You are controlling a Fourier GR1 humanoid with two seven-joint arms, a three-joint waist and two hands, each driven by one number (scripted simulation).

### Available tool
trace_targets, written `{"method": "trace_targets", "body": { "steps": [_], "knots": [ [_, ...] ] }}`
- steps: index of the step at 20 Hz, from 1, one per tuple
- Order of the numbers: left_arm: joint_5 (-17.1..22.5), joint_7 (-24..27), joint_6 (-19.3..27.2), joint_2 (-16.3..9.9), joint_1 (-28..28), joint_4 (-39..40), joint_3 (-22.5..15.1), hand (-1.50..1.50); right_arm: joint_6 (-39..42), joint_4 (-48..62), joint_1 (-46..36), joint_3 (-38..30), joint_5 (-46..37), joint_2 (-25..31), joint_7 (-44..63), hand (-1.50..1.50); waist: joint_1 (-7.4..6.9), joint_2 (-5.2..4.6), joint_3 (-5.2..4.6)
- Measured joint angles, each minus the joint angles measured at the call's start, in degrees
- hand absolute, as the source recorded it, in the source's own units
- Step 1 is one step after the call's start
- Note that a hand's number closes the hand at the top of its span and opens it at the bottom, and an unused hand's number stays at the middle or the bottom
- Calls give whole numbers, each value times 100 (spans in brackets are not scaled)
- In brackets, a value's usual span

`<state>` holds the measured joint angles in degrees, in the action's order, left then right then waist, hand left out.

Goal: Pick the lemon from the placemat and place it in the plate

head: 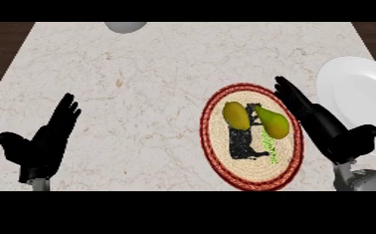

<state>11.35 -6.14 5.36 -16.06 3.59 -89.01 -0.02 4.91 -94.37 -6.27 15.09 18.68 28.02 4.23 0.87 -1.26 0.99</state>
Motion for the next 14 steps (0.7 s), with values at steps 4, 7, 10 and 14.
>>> {"method": "trace_targets", "body": {
  "steps": [4, 7, 10, 14],
  "knots": [
    [-176, -55, -2, -79, -356, 85, -60, 0, 899, 577, -698, 1, 476, -122, -231, 150, -195, 20, -51],
    [-297, -97, -38, -146, -607, 103, -152, 0, 1562, 654, -1337, 45, 463, 34, -508, 150, -342, 42, -73],
    [-307, -230, -82, -129, -808, 171, -230, 0, 1495, 1075, -1690, -174, -40, 65, -1206, -150, -373, 24, -78],
    [-358, -340, -70, -65, -1106, 315, -294, 0, 2022, 2288, -1819, -304, -150, -188, -2511, -150, -393, -28, -68]
  ]
}}
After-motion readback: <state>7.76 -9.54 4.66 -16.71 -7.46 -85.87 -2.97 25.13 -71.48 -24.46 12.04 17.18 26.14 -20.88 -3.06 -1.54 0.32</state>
